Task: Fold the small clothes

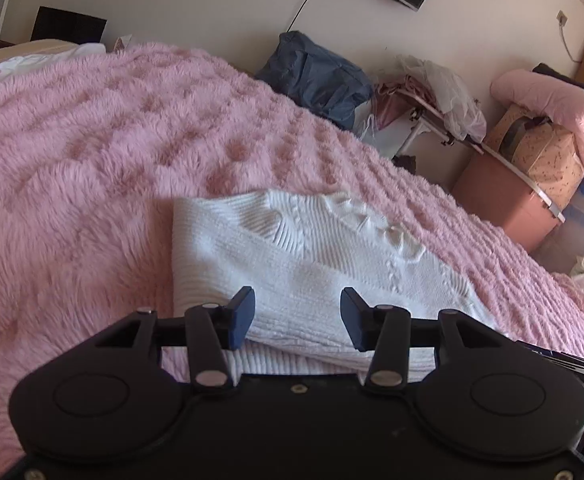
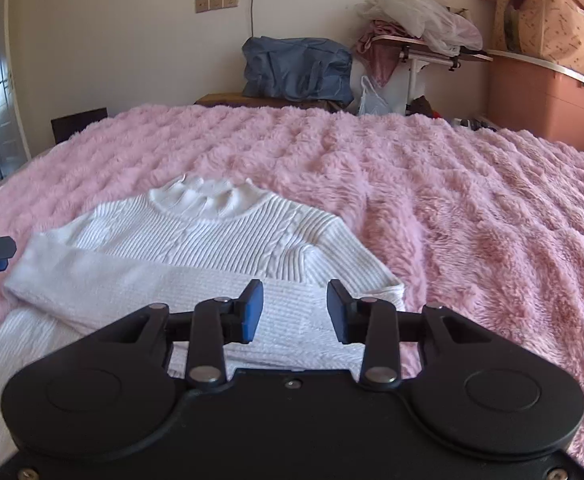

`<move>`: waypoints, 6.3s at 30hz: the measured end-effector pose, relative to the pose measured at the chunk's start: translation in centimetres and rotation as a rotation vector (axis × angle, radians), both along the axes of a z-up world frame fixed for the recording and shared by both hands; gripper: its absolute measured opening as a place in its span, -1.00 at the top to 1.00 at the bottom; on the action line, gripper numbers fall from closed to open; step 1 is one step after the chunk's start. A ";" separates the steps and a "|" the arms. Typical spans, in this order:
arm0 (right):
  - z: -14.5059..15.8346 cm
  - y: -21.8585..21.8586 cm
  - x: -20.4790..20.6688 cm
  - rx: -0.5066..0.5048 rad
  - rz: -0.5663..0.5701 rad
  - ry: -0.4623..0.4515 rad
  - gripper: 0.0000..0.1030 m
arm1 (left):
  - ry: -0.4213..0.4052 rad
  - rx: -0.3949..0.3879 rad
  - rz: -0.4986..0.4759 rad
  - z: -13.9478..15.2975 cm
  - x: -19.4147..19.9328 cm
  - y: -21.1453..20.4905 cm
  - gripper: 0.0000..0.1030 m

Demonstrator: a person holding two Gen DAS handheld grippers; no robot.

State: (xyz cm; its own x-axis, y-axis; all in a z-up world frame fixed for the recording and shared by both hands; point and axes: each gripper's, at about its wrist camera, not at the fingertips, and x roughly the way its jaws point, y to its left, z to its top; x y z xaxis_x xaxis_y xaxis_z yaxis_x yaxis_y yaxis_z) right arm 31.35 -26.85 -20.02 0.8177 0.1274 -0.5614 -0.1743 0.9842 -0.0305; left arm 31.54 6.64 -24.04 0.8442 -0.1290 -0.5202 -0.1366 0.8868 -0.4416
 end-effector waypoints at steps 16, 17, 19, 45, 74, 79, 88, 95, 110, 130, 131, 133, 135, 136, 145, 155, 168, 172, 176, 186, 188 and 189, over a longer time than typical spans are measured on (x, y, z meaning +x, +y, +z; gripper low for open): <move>0.2 -1.7 -1.1 0.067 -0.059 0.093 0.21 | -0.002 -0.042 -0.030 2.4 -2.1 1.2 0.01; 0.9 -1.5 -1.9 0.074 -0.052 0.091 0.21 | -0.003 -0.048 -0.041 3.2 -3.0 1.0 0.01; 2.3 -0.7 -3.9 0.089 -0.025 0.094 0.19 | 0.010 -0.049 -0.062 4.4 -5.0 0.2 0.01; -0.3 -2.1 -27.2 0.097 0.024 0.444 0.14 | 0.393 0.006 -0.159 0.5 -29.0 -2.0 0.06; -0.8 -3.5 -27.9 0.413 -0.037 0.569 0.81 | 0.412 -0.305 -0.282 0.8 -26.6 1.2 0.88; 2.1 -4.5 -27.3 0.584 -0.018 0.510 0.81 | 0.326 -0.397 -0.319 3.8 -25.2 1.9 0.88; 7.8 -6.7 -20.0 0.736 -0.003 0.302 0.82 | 0.094 -0.438 -0.312 10.4 -15.6 4.7 0.89; 9.8 -8.5 -9.0 0.764 -0.055 0.176 0.82 | 0.019 -0.444 -0.257 12.3 -4.1 7.9 0.89; 4.0 -7.3 10.1 0.722 -0.151 0.241 0.84 | 0.149 -0.391 -0.195 4.8 15.4 10.6 0.89; -1.1 -6.7 15.3 0.677 -0.228 0.321 0.82 | 0.246 -0.358 -0.122 -1.7 20.5 10.6 0.71; -1.1 -6.6 15.3 0.674 -0.231 0.319 0.81 | 0.235 -0.359 -0.117 -1.3 20.4 10.8 0.56; -0.8 -6.5 15.2 0.664 -0.230 0.318 0.81 | 0.204 -0.312 -0.107 0.2 20.1 10.9 0.37; 0.1 -6.5 14.8 0.634 -0.223 0.294 0.75 | 0.165 -0.285 -0.117 1.9 19.6 11.3 0.37; 0.7 -6.6 14.5 0.616 -0.222 0.270 0.71 | 0.143 -0.280 -0.127 2.8 19.2 11.4 0.37; 5.1 -2.0 10.4 0.342 0.050 0.135 0.37 | 0.030 0.042 -0.377 7.2 15.3 4.3 0.30; 1.8 5.0 12.5 0.002 0.118 0.185 0.38 | 0.225 0.217 -0.403 0.7 17.5 -2.5 0.28; 2.6 2.9 10.5 0.057 0.068 0.202 0.38 | 0.130 0.175 -0.358 3.4 13.6 -0.5 0.20; 4.8 2.1 5.5 0.023 0.110 0.149 0.38 | 0.092 0.186 -0.350 5.1 8.7 0.9 0.19; 4.9 0.2 1.0 0.048 0.125 0.157 0.24 | 0.104 0.172 -0.312 4.8 4.3 2.3 0.19; 0.8 -2.0 -3.4 0.080 0.044 0.267 0.23 | 0.217 0.080 -0.329 1.0 -0.6 3.3 0.22; 0.3 -1.8 -3.5 0.103 0.039 0.287 0.35 | 0.227 0.065 -0.335 0.7 -0.7 2.9 0.25; 0.1 -1.7 -3.5 0.111 0.040 0.293 0.45 | 0.233 0.056 -0.344 0.5 -0.7 2.6 0.25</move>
State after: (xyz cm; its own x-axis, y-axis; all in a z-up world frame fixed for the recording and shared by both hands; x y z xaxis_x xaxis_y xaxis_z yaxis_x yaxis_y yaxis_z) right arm 27.81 -28.54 -19.90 0.6160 0.2297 -0.7535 -0.1986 0.9709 0.1337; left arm 30.85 9.21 -23.51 0.6158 -0.3493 -0.7063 0.0815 0.9198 -0.3838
